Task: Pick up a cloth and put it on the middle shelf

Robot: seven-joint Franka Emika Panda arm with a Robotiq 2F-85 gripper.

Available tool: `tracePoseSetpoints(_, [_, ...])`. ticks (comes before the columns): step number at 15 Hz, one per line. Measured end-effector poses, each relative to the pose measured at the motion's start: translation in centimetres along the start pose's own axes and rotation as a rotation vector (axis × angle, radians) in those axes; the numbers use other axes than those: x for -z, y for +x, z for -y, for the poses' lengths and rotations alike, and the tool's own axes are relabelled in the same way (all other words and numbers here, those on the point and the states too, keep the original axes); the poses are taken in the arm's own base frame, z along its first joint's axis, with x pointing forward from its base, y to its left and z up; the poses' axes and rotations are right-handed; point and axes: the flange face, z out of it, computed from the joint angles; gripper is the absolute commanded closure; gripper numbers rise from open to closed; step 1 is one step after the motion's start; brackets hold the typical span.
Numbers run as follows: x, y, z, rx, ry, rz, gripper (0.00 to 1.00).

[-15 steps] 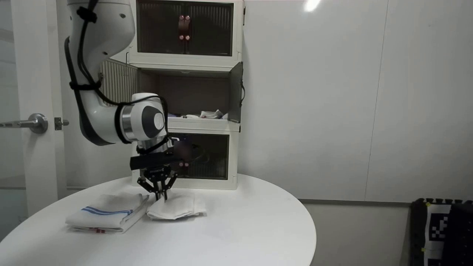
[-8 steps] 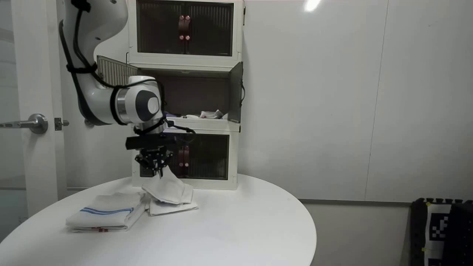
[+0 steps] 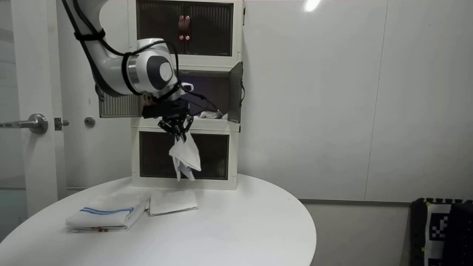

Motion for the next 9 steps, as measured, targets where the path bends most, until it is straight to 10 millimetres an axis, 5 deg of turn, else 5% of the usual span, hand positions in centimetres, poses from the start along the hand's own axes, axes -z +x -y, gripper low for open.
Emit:
tracePoseSetpoints(5, [5.1,1.5,-3.8,-0.197,-0.071,-0.151,0.96])
tracePoseSetpoints(9, [7.4,2.2,-5.7,-0.331,-0.114,-0.252,0.97])
